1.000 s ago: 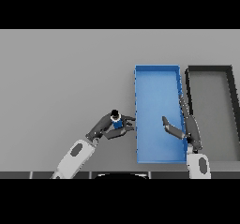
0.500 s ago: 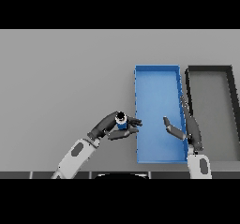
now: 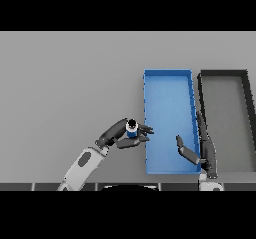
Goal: Pick up the blue pipe and place it into the blue bin.
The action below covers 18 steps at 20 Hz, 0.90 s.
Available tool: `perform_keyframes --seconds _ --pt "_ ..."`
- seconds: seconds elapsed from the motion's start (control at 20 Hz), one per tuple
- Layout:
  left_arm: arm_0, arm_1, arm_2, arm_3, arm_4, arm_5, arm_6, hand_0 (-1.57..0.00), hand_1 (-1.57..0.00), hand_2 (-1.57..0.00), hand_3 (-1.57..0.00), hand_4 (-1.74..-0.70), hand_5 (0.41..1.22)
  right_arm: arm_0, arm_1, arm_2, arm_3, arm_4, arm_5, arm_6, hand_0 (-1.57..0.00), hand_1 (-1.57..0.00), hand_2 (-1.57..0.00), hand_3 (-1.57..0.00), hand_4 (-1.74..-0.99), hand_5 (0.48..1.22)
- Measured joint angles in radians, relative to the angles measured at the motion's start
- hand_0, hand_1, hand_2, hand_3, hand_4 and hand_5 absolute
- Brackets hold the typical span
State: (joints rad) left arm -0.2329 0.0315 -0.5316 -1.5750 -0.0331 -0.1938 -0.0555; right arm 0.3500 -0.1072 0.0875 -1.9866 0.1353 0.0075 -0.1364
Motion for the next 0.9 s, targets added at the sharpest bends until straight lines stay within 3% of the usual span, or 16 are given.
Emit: perform_keyframes --seconds 0.1,0.2,0.3,0.45,0.7,0.8,0.9 --pt "0.013 -0.003 0.0 -0.024 0.005 -0.015 -0.004 -1.57 -1.57 -1.57 -1.57 -1.47 1.221 -0.023 -0.05 0.004 -0.076 -0.127 0.099 0.076 0.0 -0.03 -0.12 0.0 -1.215 0.607" --pt "0.011 -0.013 0.006 -0.031 0.002 -0.02 0.01 -1.57 -1.57 -1.57 -1.57 -1.47 1.221 -0.075 -0.117 0.0 -0.109 -0.231 0.179 0.191 0.0 -0.02 -0.12 0.0 -1.228 0.588" --pt "0.023 -0.012 0.009 -0.039 0.001 -0.029 0.031 -1.57 -1.57 -1.57 -1.57 -1.47 1.221 -0.138 -0.162 0.013 -0.114 -0.3 0.24 0.285 0.0 -0.01 -0.11 0.0 -1.247 0.568" --pt "0.008 -0.023 0.023 -0.019 -0.027 -0.026 0.03 -1.57 -1.57 -1.57 -1.57 -1.47 1.221 -0.278 -0.202 0.047 -0.117 -0.343 0.266 0.407 0.0 -0.01 -0.09 0.0 -1.27 0.558" --pt "0.012 -0.026 0.037 -0.03 -0.038 -0.051 0.014 -1.57 -1.57 -1.57 -1.57 -1.47 1.221 -0.482 -0.22 0.145 -0.111 -0.345 0.303 0.5 0.0 0.0 -0.04 0.0 -1.302 0.559" --pt "-0.001 -0.041 0.047 -0.014 -0.036 -0.06 0.035 -1.57 -1.57 -1.57 -1.57 -1.47 1.221 -0.523 -0.209 0.182 -0.113 -0.366 0.319 0.544 0.0 0.0 -0.04 0.0 -1.294 0.56" --pt "0.012 -0.033 0.055 -0.007 -0.036 -0.084 0.003 -1.57 -1.57 -1.57 -1.57 -1.46 1.221 -0.582 -0.195 0.207 -0.105 -0.392 0.326 0.572 0.0 0.0 -0.05 0.0 -1.268 0.555"
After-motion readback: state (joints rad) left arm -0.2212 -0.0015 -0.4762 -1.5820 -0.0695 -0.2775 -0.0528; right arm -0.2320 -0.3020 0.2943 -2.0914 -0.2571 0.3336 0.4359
